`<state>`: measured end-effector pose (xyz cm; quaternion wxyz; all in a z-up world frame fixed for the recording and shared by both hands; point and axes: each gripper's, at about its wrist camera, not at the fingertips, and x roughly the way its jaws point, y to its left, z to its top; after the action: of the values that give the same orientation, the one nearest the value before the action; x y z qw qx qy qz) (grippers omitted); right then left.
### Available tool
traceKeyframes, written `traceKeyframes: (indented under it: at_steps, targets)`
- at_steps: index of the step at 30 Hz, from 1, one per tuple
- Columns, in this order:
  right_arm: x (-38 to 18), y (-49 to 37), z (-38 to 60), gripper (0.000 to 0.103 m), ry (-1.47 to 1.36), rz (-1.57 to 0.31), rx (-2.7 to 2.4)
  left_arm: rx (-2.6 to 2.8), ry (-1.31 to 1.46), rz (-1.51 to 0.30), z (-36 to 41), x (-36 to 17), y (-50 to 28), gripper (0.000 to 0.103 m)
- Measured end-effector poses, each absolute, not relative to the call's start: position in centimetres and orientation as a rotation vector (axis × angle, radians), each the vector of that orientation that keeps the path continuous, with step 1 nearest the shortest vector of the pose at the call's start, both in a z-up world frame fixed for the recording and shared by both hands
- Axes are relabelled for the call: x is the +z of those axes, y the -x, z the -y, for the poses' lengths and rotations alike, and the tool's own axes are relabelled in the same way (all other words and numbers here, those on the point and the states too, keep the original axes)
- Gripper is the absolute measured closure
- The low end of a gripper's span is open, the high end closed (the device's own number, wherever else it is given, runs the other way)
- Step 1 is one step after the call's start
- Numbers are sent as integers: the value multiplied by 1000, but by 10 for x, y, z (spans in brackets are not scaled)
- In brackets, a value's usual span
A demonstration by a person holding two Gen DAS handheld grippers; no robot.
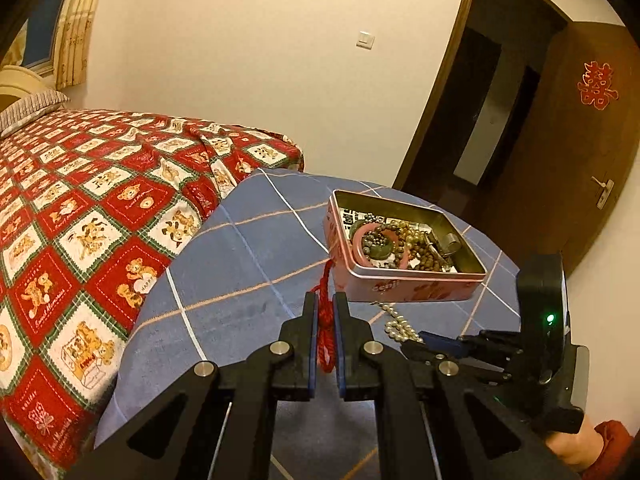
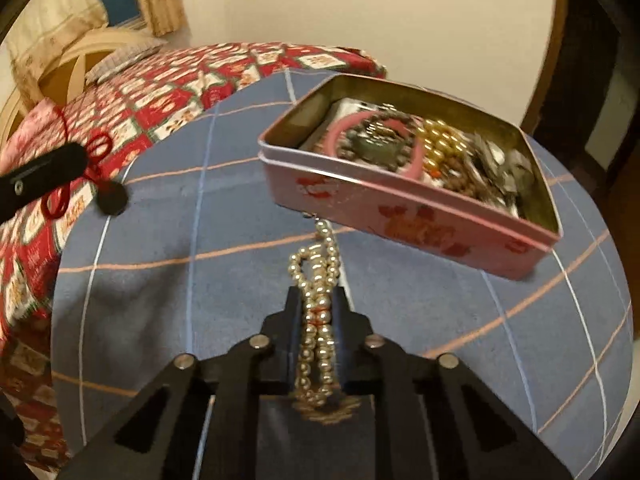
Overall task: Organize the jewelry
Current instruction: 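Grasp the pearl strand with the right tool while the left tool holds the tassel, then lift and carry the pearl necklace over the pink tin with both tools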
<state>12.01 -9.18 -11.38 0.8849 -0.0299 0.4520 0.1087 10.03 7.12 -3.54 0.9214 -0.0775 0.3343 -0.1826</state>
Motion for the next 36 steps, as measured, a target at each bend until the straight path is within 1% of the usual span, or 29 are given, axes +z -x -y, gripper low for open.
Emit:
traceKeyframes:
  at_steps: [4, 5, 8, 25, 36]
  targets:
    - [-103, -109, 116, 87, -100, -936, 208, -374, 159, -688, -66, -33, -95, 97]
    - [-97, -103, 122, 94, -138, -920, 207, -376, 161, -688, -63, -32, -93, 97]
    - [-77, -88, 135, 94, -206, -869, 211, -385, 159, -685, -55, -29, -87, 97]
    - [-10, -35, 139, 94, -241, -659, 181, -422, 61, -632, -15, -1, -51, 97]
    - [15, -20, 142, 94, -236, -570, 170, -383, 33, -591, -8, 18, -42, 97]
